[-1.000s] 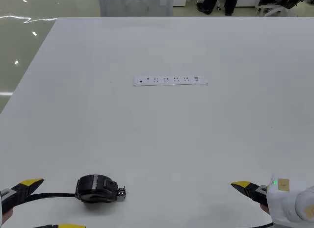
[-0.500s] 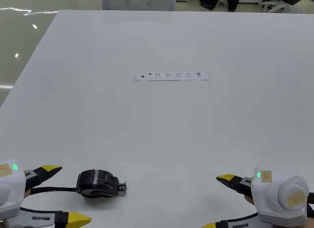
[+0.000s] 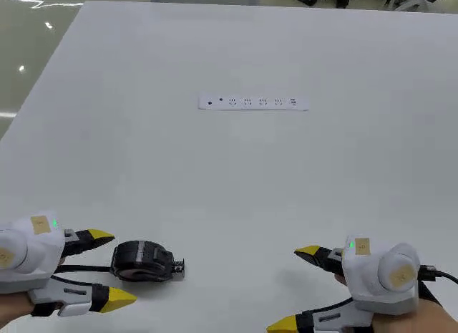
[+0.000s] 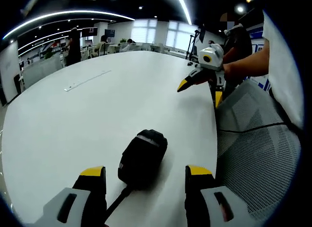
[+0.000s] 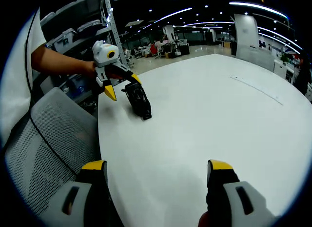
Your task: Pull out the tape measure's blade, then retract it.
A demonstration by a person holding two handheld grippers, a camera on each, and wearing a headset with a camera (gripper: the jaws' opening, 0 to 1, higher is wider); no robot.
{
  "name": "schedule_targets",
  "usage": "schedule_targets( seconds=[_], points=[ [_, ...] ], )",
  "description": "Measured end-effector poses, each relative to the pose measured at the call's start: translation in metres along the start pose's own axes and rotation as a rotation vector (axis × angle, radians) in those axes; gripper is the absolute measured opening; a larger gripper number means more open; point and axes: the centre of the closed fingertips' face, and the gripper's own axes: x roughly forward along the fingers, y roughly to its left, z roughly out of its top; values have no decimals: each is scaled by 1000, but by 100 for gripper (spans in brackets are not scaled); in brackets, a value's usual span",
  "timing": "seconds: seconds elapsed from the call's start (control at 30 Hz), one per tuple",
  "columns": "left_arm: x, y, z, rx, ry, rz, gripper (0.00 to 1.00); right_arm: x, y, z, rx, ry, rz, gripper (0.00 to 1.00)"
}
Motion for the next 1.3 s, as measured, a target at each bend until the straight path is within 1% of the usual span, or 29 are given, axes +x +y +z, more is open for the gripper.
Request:
schedule_targets(
  seconds=[0.07,0.1,0.13,0.2,0.3,0.5,0.7,1.0,1.17,1.3],
  points=[
    [3,1,0,11,6,-16,57,3,1,2,-2,1,7,85],
    [5,2,-1,34,12,-21,54,4,1,3,-1,0,10,85],
    [6,1,-2,43,14,-26,51,5,1,4,-3,0,12,85],
    [9,2,-2,43,19,-37,48,6,1,4,-4,2,15,85],
    [12,2,-3,65,27,-52,42,7,1,6,-2,-1,20,85],
    [16,2,-4,91,38,-68,36,11,1,9,-2,-2,28,85],
    [17,4,-5,105,39,-76,32,15,2,12,1,-8,32,85],
    [19,3,-5,121,54,-94,32,22,4,13,-2,-13,40,84],
    [20,4,-6,139,70,-95,31,29,4,20,-16,-24,48,81],
    [20,4,-7,152,87,-93,31,40,6,27,-46,-40,61,77]
  ],
)
